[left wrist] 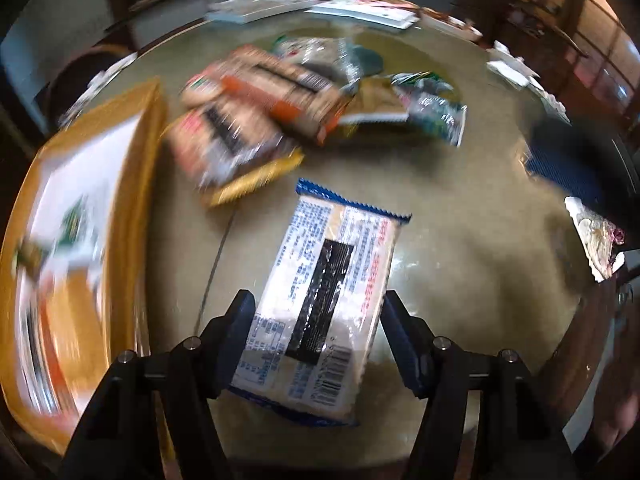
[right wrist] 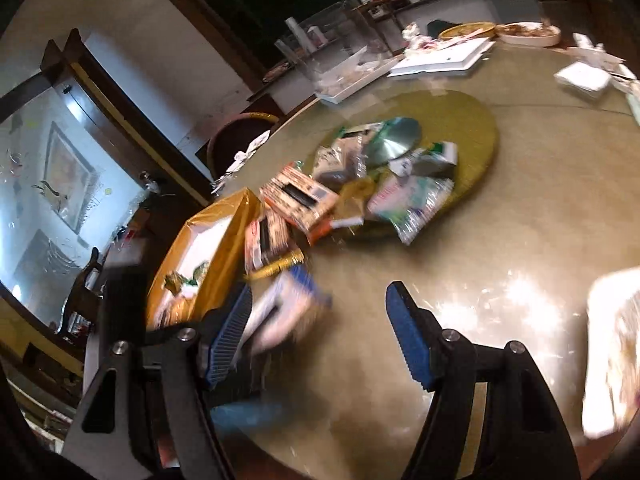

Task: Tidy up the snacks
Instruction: 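Grasp the blue-edged cracker pack with the left gripper while the right grasps the Dole bag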

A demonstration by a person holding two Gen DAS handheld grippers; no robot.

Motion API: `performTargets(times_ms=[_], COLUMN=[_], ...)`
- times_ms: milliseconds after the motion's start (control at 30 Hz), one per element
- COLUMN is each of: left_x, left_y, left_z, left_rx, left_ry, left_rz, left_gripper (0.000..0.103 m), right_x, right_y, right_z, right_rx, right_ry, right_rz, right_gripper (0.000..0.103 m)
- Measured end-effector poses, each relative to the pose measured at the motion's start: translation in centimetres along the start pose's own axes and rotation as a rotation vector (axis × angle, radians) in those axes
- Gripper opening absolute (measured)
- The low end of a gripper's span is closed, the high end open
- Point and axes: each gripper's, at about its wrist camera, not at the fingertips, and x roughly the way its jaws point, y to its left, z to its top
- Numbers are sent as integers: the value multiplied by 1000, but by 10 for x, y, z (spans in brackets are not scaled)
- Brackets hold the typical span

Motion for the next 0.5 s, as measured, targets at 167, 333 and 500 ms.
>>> performTargets(times_ms=[167,333,500], left_x=[-11,-13,-12], left_y=[6,6,10], left_z=[-24,-29,-27], left_rx=[-58,-56,-64], left_ry=[-36,-45,-53], left_rz=[18,7,-12], left_gripper=[63,63,63], right_x=[54,83,98], right_y=[6,-15,-46], right_z=[48,79,82], right_rx=[-41,-77,-4], right_ry=[90,122,160], right_rz=[-83,-197,-241], right_gripper=[63,59,59])
